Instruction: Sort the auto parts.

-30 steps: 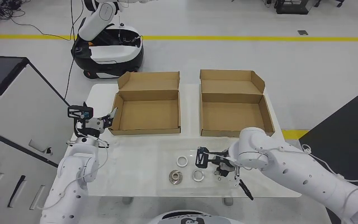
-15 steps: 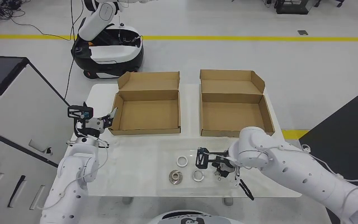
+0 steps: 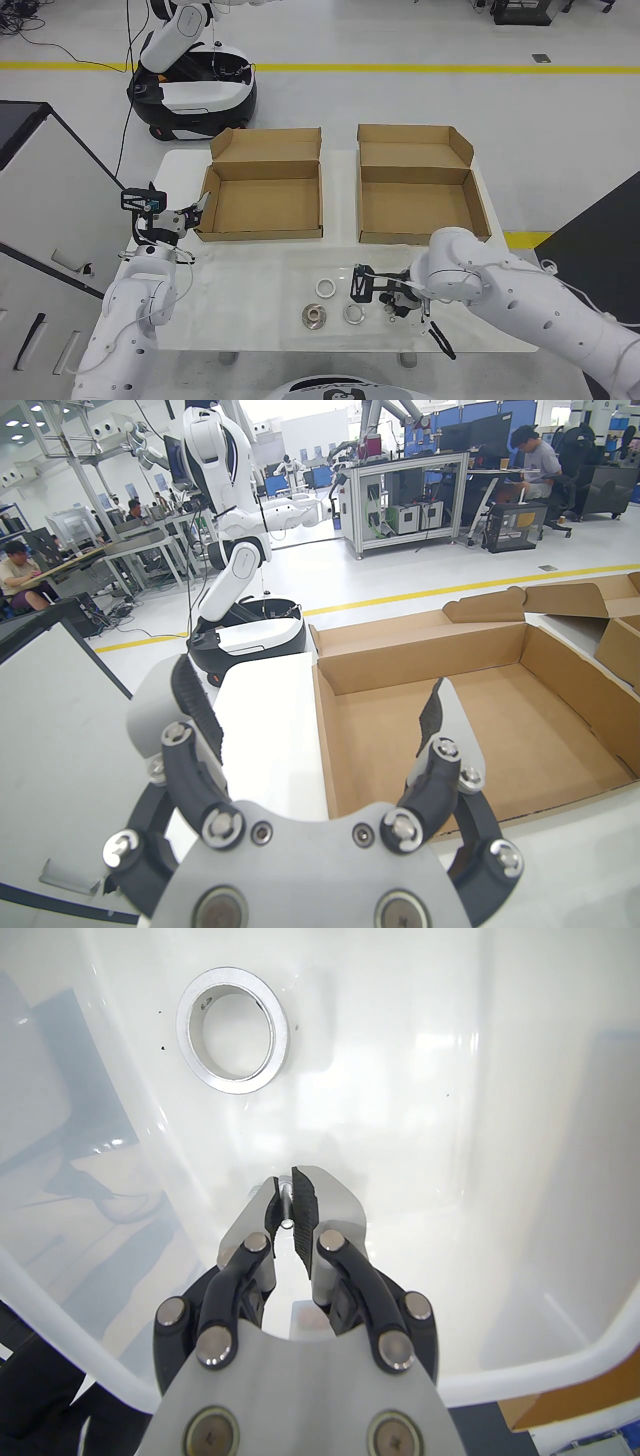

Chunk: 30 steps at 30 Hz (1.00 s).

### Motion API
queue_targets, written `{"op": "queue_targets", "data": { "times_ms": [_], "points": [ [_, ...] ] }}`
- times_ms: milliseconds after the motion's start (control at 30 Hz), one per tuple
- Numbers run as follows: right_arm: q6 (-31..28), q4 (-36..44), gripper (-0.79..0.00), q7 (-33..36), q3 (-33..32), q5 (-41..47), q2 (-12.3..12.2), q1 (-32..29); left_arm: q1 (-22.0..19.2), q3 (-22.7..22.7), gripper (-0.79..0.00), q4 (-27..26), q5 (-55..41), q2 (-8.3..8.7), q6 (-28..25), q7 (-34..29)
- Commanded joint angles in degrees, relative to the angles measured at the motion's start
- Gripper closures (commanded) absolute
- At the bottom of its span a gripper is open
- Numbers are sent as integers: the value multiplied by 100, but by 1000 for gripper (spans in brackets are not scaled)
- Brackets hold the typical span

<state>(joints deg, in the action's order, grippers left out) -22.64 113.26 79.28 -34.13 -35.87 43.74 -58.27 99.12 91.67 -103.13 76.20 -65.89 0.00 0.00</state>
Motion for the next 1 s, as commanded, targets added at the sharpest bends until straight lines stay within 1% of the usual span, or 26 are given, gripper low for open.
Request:
{"op": "queue_targets", "data": {
  "times_ms": [0,167,367,667,967],
  "points": [
    [4,19,0,6,-19,0,-3,0,0,0,-785,0,0,0,0,0],
    [29,85,0,-2,-114,37,-21,3,0,0,-785,0,0,0,0,0],
    [60,259,0,-183,-336,175,-50,28,0,0,-785,0,0,0,0,0],
    [108,706,0,-545,-822,695,-107,78,0,0,-785,0,0,0,0,0],
    [50,736,0,-1091,-1418,1478,-217,-158,0,0,-785,0,0,0,0,0]
  ]
}}
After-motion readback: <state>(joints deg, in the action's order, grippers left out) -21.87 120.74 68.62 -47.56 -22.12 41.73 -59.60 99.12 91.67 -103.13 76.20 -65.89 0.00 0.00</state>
